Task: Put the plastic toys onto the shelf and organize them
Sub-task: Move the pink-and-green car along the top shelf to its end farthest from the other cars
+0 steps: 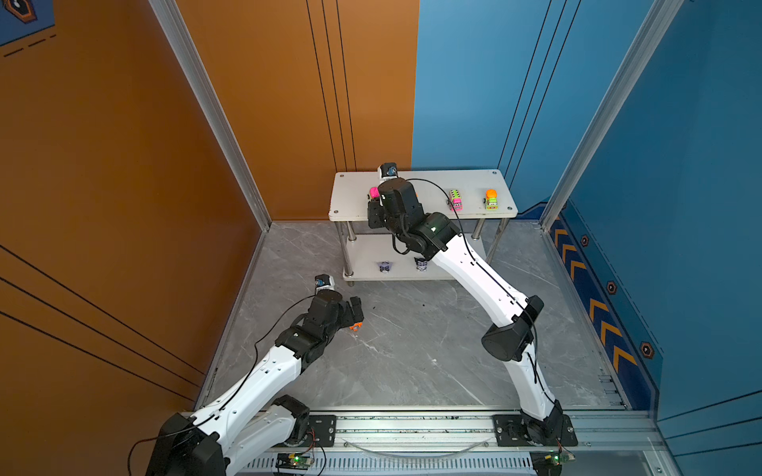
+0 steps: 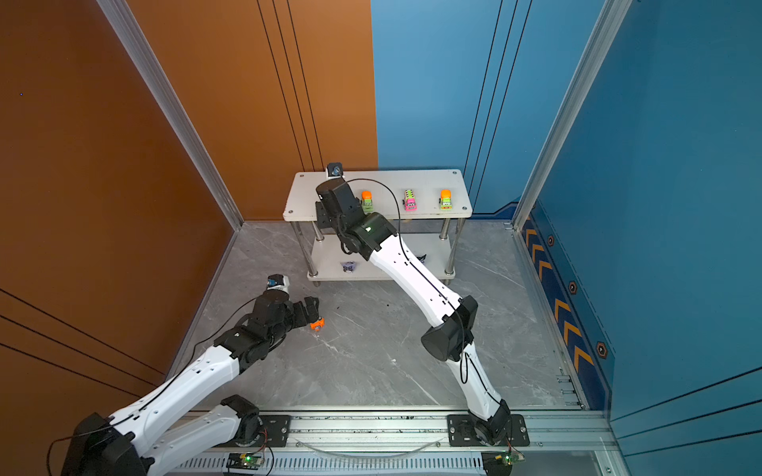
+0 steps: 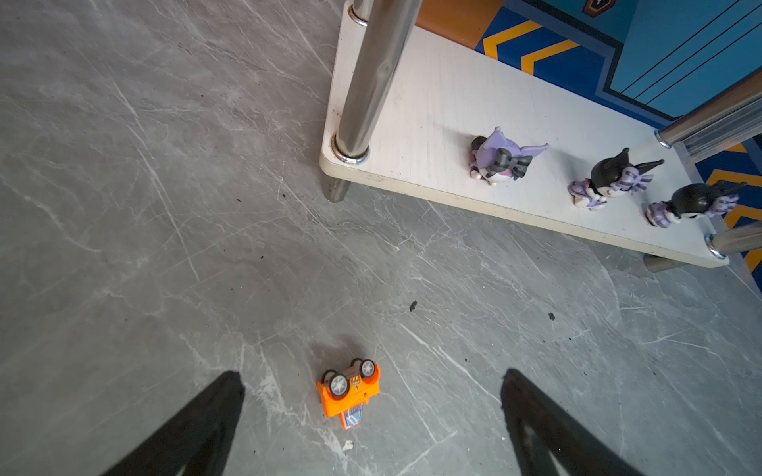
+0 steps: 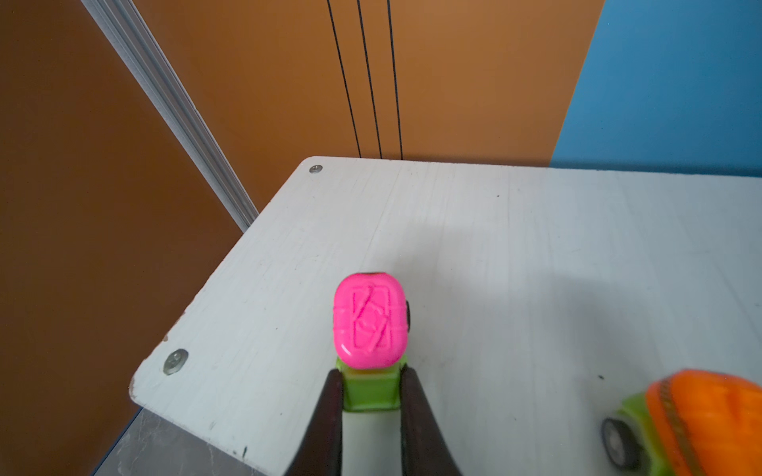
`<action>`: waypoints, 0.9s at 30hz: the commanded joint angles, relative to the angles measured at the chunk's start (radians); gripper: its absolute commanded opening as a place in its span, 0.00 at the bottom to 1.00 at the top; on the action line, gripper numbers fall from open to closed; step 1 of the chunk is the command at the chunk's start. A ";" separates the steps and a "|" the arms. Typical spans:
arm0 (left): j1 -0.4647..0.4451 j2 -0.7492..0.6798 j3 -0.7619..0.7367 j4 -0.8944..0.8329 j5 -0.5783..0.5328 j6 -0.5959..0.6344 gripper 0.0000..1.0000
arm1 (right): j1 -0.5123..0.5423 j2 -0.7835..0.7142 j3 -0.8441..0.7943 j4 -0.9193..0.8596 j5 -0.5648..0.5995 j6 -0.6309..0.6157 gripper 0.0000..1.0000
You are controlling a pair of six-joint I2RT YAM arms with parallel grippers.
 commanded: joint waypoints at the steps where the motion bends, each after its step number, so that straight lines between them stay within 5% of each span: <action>1: 0.011 -0.012 -0.010 -0.022 0.016 -0.002 0.99 | 0.014 0.007 0.014 -0.005 0.093 -0.031 0.10; 13: 0.015 -0.022 -0.011 -0.022 0.013 0.005 0.99 | 0.024 0.014 0.013 -0.023 0.106 -0.023 0.11; 20: 0.022 -0.033 -0.010 -0.061 0.012 0.007 0.99 | 0.026 0.013 0.013 -0.027 0.091 -0.016 0.26; 27: 0.022 -0.018 -0.011 -0.045 0.025 -0.001 0.99 | 0.018 0.005 0.012 -0.030 0.059 0.002 0.27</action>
